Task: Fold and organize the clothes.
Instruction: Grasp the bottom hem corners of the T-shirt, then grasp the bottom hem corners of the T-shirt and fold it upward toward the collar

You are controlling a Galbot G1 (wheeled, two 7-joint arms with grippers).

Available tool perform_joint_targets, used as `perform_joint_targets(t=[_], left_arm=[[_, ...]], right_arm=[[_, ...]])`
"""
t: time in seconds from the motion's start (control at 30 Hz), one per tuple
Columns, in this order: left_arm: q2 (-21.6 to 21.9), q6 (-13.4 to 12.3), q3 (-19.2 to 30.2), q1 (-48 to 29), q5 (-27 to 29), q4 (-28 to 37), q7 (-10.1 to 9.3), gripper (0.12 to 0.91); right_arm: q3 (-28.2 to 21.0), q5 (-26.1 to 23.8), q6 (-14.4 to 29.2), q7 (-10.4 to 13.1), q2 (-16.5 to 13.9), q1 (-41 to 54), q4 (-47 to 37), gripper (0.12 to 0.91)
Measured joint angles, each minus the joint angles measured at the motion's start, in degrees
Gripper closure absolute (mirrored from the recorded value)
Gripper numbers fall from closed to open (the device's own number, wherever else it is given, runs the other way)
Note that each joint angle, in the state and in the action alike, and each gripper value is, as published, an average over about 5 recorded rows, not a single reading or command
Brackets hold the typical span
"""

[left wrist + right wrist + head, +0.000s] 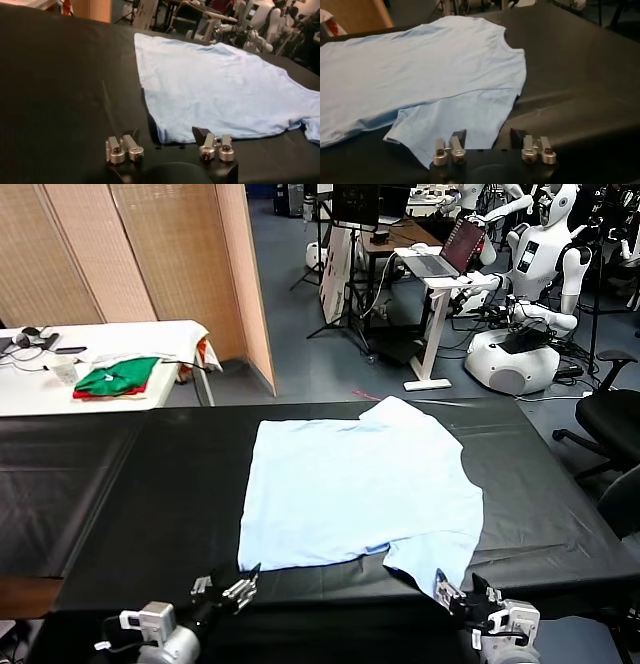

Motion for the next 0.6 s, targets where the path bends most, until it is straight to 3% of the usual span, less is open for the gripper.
perform_joint_targets(t=[0.07, 0.2, 0.27, 0.6], left_arm=[[-0.1, -0.2, 0.1, 0.0, 0.2, 0.3, -0.13, 0.583], [0.1, -0.3, 0.0, 0.4, 0.1, 0.2, -0.51, 0.804], [0.6, -0.3, -0.3, 1.1, 0.0, -0.3, -0.82, 0.863], [2.7, -0.3, -4.1, 7.1, -0.9, -5.5, -3.26, 0.883]], right_arm=[[0.0, 0.0, -0.1, 0.0, 0.1, -0.2, 0.1, 0.852], [0.2, 0.2, -0.5, -0.1, 0.0, -0.9, 0.9, 0.885], [0.2, 0.2, -0.8, 0.1, 0.0, -1.5, 1.8, 0.885], [-2.3, -1.8, -1.4, 1.6, 0.2, -7.9, 8.7, 0.885]])
